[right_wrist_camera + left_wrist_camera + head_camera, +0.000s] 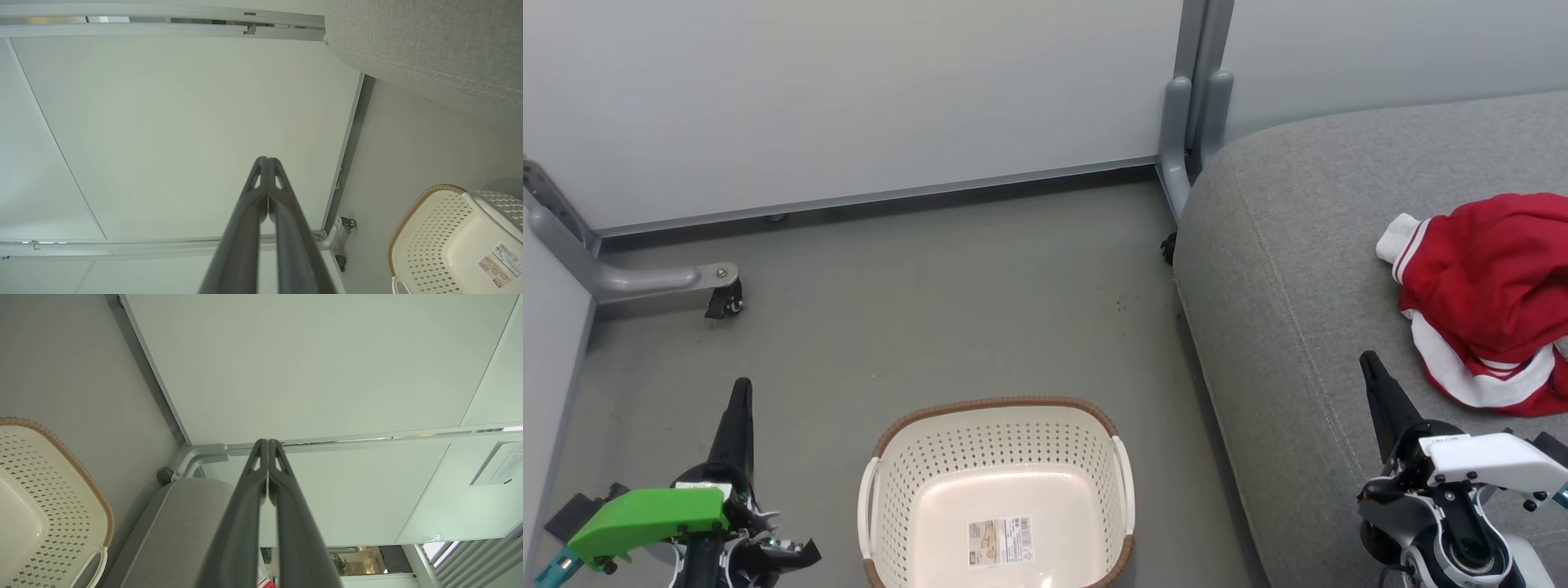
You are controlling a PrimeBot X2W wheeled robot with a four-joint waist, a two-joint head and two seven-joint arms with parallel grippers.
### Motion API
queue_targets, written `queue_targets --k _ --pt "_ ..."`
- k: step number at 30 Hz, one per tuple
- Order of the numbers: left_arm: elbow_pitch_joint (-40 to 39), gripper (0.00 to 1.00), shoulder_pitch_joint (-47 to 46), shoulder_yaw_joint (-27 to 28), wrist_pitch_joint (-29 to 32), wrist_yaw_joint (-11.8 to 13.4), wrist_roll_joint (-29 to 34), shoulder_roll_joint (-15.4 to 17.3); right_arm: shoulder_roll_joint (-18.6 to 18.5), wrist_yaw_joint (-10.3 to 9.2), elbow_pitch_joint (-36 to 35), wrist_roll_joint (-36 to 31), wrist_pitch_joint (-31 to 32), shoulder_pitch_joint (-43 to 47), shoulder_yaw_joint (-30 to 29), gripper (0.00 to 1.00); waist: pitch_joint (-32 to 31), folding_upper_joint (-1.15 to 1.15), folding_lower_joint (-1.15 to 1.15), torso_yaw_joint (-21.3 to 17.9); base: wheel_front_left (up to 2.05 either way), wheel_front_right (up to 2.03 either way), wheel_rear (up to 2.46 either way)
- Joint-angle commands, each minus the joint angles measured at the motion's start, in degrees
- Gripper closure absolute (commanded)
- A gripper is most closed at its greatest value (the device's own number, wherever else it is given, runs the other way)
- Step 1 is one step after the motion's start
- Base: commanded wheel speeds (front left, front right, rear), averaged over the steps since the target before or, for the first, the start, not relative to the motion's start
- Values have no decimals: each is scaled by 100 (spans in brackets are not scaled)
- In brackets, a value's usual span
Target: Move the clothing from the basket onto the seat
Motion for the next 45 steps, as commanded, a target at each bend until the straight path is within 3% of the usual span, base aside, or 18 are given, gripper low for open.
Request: queue_targets --k 1,8,45 --pt "21 100 -84 49 44 -18 -130 8 -9 2 24 121 46 -82 -30 100 0 0 0 -4 0 0 0" --pt "34 100 -122 85 117 -20 -343 -2 -2 2 66 379 122 -97 -73 100 -1 0 0 -22 0 0 0" --pt "36 100 -119 150 173 -20 -237 -59 64 2 67 269 176 -92 -153 100 -1 0 0 -22 0 0 0"
